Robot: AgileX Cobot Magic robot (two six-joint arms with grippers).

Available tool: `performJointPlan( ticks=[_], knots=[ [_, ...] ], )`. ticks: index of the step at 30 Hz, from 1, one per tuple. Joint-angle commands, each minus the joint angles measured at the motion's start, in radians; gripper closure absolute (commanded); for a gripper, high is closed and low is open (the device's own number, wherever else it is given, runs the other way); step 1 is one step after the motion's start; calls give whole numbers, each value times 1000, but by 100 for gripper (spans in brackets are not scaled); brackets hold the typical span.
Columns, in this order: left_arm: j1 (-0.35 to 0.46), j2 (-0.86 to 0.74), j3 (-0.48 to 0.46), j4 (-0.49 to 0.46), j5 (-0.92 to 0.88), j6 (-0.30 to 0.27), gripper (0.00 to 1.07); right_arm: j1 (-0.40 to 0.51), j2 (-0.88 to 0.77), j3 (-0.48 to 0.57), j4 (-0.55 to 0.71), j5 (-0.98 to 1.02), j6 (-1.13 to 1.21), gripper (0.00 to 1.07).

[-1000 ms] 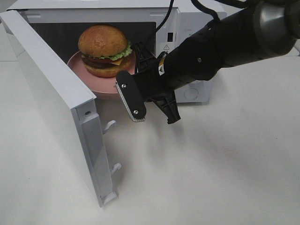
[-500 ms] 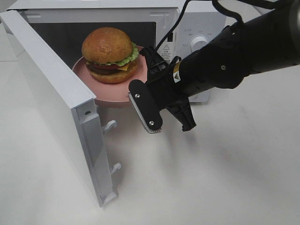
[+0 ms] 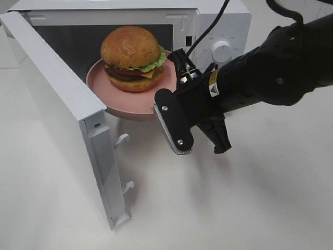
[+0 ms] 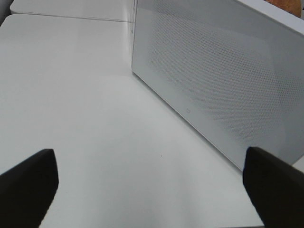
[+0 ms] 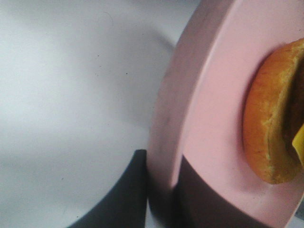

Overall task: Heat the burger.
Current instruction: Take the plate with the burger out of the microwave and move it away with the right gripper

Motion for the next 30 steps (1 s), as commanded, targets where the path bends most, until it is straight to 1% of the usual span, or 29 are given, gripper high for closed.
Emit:
performJointPlan(
  ticks=[1,2,4,7,9,12,14,17,19,20,24,30],
  knots=[
    [4,-15,1,-1,-9,-6,9,-11,-63,27,3,-41,43,107],
    [4,-15,1,-1,-9,-6,9,-11,-63,27,3,-41,43,107],
    [4,-15,1,-1,-9,-6,9,-11,-114,64,3,-16,48,107],
    [4,-15,1,-1,-9,-6,9,-11,-124,72,3,-12,48,107],
    [4,-15,1,-1,-9,-6,9,-11,-181,106,3,38,48,107],
    [4,-15,1,-1,-9,-6,9,-11,-197,115,3,54,48,107],
    [4,-15,1,-1,-9,-5,9,-11,-264,152,-3,104,50,107],
    [4,-15,1,-1,-9,-5,9,-11,-282,161,-10,120,53,107],
    [4,-15,1,-1,-9,-5,9,-11,-352,205,-22,172,78,107],
    [4,-15,1,-1,-9,-5,9,-11,-352,205,-22,172,78,107],
    [4,-15,1,-1,-9,-5,9,-11,-454,263,-20,222,95,107],
    [4,-15,1,-1,-9,-5,9,-11,-548,315,-19,264,144,107]
  ],
)
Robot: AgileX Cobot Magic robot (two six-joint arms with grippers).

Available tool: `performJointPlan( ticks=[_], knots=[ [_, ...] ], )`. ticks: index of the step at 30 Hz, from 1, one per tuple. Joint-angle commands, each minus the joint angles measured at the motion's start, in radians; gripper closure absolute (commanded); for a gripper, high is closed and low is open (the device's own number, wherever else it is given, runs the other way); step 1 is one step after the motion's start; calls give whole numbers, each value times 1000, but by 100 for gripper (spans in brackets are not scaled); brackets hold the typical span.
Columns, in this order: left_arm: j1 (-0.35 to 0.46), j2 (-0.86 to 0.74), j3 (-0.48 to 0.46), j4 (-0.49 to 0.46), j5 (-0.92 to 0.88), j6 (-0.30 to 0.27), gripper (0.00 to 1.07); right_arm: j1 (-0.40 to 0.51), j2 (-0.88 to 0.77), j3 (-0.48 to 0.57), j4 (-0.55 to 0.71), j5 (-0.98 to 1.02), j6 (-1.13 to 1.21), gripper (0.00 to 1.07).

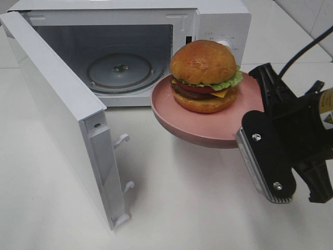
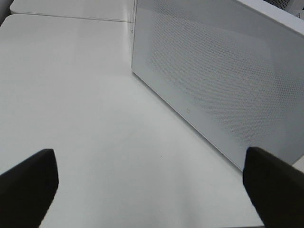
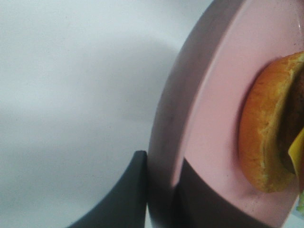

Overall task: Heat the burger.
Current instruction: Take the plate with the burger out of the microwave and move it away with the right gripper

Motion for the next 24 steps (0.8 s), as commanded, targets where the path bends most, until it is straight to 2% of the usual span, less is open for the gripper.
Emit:
performJointPlan(
  ticks=[1,11,16,20,24],
  knots=[
    [4,-15,1,-1,-9,-5,9,-2,-72,22,-16,-20,39,107],
    [4,-15,1,-1,-9,-5,9,-2,-196,54,-68,150,176,107],
    [4,-15,1,-1,-9,-5,9,-2,-219,54,-162,256,287,107],
    [4,-15,1,-1,-9,-5,9,-2,-219,54,-286,344,465,107],
    [4,-15,1,-1,-9,-5,9,-2,-219,54,-332,372,576,107]
  ],
)
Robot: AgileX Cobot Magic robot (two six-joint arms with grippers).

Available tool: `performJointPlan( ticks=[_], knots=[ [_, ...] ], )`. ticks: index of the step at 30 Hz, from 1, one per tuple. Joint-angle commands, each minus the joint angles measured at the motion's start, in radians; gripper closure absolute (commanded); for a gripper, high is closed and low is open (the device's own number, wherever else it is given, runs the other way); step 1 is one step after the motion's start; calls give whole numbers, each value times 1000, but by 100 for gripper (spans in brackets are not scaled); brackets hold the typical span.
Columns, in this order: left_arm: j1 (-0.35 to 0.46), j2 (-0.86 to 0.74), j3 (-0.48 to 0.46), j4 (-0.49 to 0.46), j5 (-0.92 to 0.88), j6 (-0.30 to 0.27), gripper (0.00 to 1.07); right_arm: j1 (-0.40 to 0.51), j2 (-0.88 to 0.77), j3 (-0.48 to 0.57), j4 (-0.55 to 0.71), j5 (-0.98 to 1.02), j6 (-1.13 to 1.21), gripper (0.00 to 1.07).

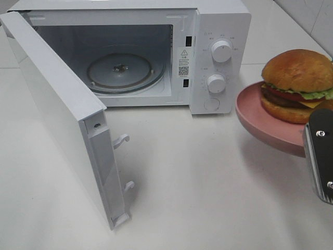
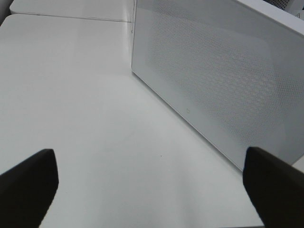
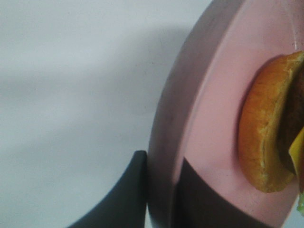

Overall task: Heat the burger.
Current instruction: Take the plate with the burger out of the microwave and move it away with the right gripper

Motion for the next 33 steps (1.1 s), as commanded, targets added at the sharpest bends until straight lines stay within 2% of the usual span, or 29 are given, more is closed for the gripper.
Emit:
performJointPlan(
  ticks=[1,8,10,13,15,18,23,31,33],
  knots=[
    [4,-15,1,-1,-9,-5,9,-2,-16,-6,-98,-8,134,107],
    [4,-15,1,-1,-9,-5,9,-2,-16,-6,-124,70,310,107],
    [4,-15,1,-1,-9,-5,9,-2,-13,-6,-130,130,441,107],
    [4,-15,1,-1,-9,-5,9,-2,-12,-6,-134,146,481,107],
    [4,-15,1,-1,-9,-5,9,-2,24,-6,-155,221,634,107],
    [4,-15,1,-1,-9,-5,9,-2,41,-6,-160,251,667,107],
    [4,-15,1,-1,-9,-5,9,-2,159,-6,-163,408,830,107],
    [4,-15,1,-1,-9,-5,9,-2,238,-42,-164,414,1009,107],
    [4,-15,1,-1,-9,-5,9,-2,303,-94,-188,424,1166,107]
  ],
)
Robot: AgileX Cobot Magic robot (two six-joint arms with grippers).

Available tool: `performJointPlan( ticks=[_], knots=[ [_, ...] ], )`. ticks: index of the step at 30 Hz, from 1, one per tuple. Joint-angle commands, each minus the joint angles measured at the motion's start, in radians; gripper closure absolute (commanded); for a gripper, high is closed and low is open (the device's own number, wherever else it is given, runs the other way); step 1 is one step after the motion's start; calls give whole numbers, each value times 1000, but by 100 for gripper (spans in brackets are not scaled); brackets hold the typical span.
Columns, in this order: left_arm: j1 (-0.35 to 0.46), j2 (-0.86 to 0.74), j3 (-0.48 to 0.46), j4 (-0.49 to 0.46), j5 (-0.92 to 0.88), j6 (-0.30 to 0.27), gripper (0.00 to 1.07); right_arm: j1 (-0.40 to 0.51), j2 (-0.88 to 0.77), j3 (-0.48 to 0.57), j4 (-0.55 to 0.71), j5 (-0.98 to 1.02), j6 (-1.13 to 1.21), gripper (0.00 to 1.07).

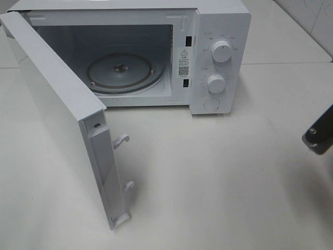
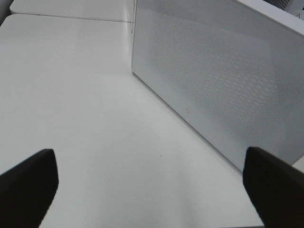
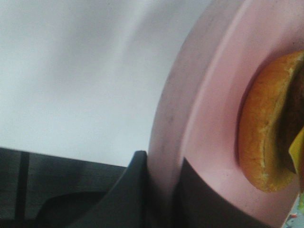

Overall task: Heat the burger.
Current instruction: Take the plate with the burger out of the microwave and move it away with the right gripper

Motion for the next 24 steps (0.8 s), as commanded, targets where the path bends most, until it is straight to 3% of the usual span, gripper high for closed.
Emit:
performJointPlan(
  ticks=[1,8,19,24],
  knots=[
    [4,-15,1,-1,-9,-5,9,-2,37,-36,-88,36,119,107],
    [4,-15,1,-1,-9,-5,9,-5,169,-134,-103,67,255,107],
    [4,-15,1,-1,-9,-5,9,-16,206,-144,-106,46,324,107],
    [4,-15,1,-1,-9,-5,9,-107,206,-144,-106,-5,329,107]
  ],
)
